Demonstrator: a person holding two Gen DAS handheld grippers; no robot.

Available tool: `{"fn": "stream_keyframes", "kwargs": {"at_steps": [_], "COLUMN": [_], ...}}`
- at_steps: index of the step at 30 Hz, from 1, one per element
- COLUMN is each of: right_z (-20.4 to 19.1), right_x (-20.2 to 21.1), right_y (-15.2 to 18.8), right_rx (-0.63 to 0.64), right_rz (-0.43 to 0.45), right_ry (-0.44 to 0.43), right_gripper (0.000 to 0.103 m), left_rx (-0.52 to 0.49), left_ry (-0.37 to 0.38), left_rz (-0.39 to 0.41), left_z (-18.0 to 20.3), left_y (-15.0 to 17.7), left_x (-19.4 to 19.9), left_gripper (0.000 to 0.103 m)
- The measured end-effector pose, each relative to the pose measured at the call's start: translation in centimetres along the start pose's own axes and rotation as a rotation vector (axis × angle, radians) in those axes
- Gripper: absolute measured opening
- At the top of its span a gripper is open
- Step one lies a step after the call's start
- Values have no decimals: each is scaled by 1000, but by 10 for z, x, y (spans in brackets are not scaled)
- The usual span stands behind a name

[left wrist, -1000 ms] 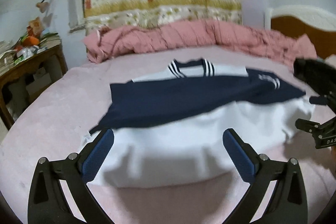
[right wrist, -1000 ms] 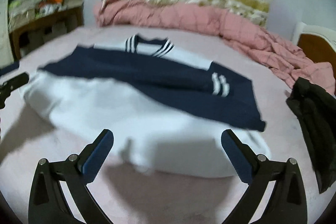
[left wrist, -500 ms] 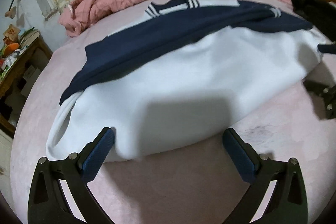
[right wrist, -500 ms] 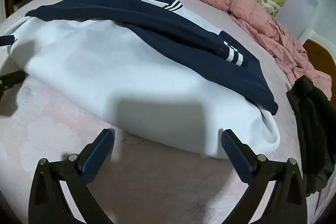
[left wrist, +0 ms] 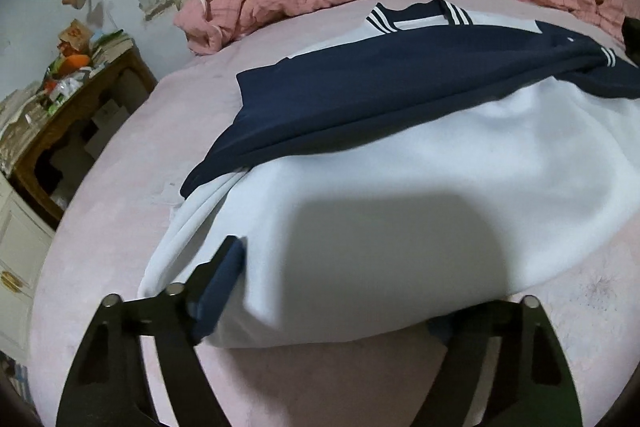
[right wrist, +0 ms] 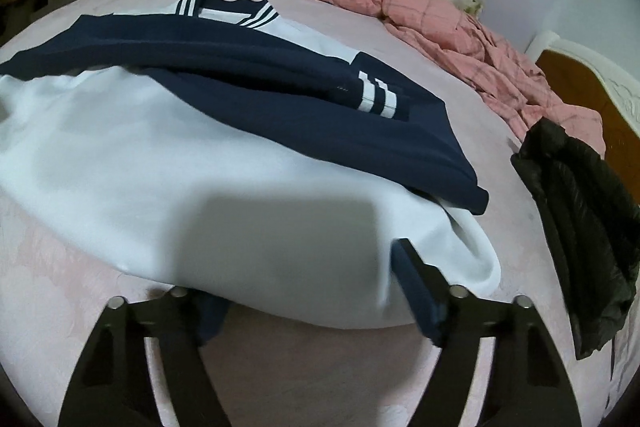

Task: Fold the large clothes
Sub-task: 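Grasp the white jacket hem with both tools and fold it toward the collar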

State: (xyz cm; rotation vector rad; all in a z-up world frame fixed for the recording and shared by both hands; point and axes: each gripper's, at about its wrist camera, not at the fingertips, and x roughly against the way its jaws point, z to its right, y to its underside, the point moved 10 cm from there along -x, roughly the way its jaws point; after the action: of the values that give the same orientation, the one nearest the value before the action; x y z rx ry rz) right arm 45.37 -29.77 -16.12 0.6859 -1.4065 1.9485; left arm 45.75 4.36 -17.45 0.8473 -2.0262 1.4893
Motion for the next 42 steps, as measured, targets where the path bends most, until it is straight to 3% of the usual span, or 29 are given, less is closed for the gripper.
{"fn": "stream_keyframes", "kwargs": {"at_steps": [7, 9, 13, 16, 19, 22, 24, 26, 29, 31, 32, 33, 34, 35, 36, 37, 40, 42], "right_z": [-1, -2, -10, -26, -41, -44, -41, -34, -26, -19, -16, -11, -5, -3, -4, -3, 2, 7], "right_x": [1, 8, 36, 49, 56, 42, 32, 26, 12, 6, 3, -2, -8, -12, -12, -9, 19, 48], "right_y": [0, 1, -2, 5, 16, 24, 27, 22, 17, 11, 8, 6, 5, 4, 2, 1, 2, 9], "right_rx": [-2, -22, -92, -203, -304, -386, -451, -506, -543, -601, -620, -637, -648, -656, -667, -677, -606, -576], "right_rz": [-4, -20, 5, -23, -64, -121, -133, -78, -25, 5, 14, 17, 15, 15, 21, 40, 126, 173], "right_ry": [-4, -24, -153, -349, -524, -535, -543, -544, -520, -544, -544, -532, -491, -487, -535, -555, -500, -474], "right_gripper": [73, 73, 73, 75, 75, 76, 75, 75, 75, 75, 75, 66, 42, 30, 9, 9, 8, 8], "left_rx": [-21, 13, 121, 209, 271, 365, 487, 592, 596, 588, 578, 574, 589, 617, 630, 617, 550, 541], "left_ry": [-15, 44, 268, 436, 487, 527, 600, 646, 645, 592, 539, 474, 483, 542, 566, 555, 488, 483], "left_rz": [7, -1, -21, -82, -156, -211, -167, -112, -49, -23, -17, -21, -24, -21, -16, 0, 78, 112], "left_z": [0, 4, 20, 34, 41, 45, 43, 36, 33, 29, 26, 21, 18, 19, 17, 16, 15, 12], "left_y": [-2, -2, -6, -1, 11, 22, 16, 13, 2, -7, -9, -10, -10, -10, -10, -11, -8, -3], "left_x": [7, 20, 49, 56, 48, 34, 34, 29, 21, 12, 7, 0, -5, -4, -1, 6, 41, 69], "left_gripper": [74, 78, 85, 90, 90, 91, 103, 102, 102, 95, 70, 38, 29, 14, 10, 9, 7, 7]}}
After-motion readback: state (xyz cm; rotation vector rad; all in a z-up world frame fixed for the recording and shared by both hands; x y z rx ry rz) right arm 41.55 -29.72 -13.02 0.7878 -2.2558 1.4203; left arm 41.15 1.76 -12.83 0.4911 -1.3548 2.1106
